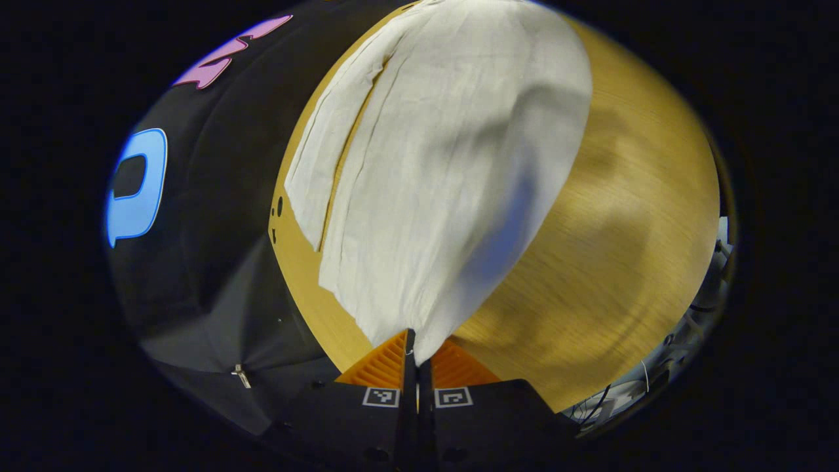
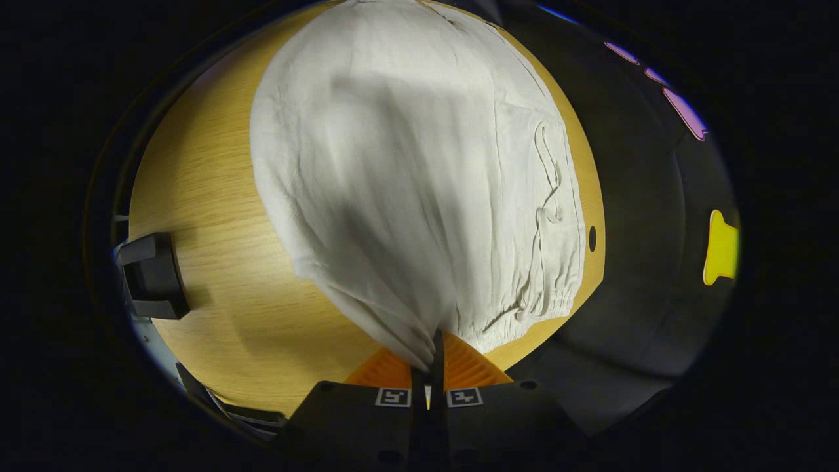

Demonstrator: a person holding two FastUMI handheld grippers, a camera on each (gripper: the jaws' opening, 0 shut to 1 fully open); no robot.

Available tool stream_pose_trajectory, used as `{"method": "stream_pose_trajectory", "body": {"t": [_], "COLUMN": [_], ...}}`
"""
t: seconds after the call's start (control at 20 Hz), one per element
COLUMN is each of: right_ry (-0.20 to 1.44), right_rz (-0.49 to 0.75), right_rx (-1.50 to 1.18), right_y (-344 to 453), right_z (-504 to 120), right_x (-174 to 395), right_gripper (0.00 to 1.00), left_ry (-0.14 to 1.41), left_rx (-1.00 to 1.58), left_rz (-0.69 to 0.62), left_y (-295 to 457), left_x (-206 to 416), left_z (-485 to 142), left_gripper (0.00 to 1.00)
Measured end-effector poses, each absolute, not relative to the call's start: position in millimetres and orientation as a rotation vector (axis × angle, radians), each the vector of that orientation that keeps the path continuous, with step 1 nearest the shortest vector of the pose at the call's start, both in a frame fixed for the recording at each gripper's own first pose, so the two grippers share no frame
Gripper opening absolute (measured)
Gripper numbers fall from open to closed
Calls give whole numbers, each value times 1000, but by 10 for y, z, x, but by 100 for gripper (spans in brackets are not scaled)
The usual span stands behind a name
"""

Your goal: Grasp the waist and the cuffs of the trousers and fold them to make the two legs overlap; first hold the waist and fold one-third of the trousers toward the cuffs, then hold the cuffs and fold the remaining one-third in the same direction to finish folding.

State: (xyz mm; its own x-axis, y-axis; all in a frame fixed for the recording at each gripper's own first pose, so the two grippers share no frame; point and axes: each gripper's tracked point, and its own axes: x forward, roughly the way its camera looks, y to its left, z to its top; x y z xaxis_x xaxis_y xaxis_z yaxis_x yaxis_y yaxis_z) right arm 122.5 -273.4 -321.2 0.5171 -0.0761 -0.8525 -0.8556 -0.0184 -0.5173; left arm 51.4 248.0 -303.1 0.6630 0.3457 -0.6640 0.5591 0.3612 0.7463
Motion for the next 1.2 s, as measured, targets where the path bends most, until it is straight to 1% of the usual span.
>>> {"method": "stream_pose_trajectory", "body": {"t": [0.2, 0.35, 0.6, 0.8, 0.95, 1.2], "right_ry": [838, 812, 755, 709, 693, 714], "right_rz": [716, 671, 621, 545, 489, 366], "right_rx": [-1436, -1409, -1388, -1297, -1215, -994], "right_y": [-2727, -2689, -2615, -2451, -2354, -2256], "right_z": [-3098, -2931, -2620, -2274, -2017, -1872], "right_x": [1268, 1340, 1550, 1892, 2187, 2820], "right_gripper": [5, 5, 5, 5, 5, 5], "left_ry": [790, 733, 650, 578, 529, 454], "left_rx": [1182, 1182, 1159, 1149, 1086, 1000], "left_rz": [-97, -80, -25, 16, 56, 96], "left_y": [2420, 2377, 2379, 2427, 2471, 2475], "left_x": [602, 704, 1037, 1529, 1968, 2811], "left_z": [-2677, -2443, -2045, -1683, -1455, -1206], "left_gripper": [5, 5, 5, 5, 5, 5]}}
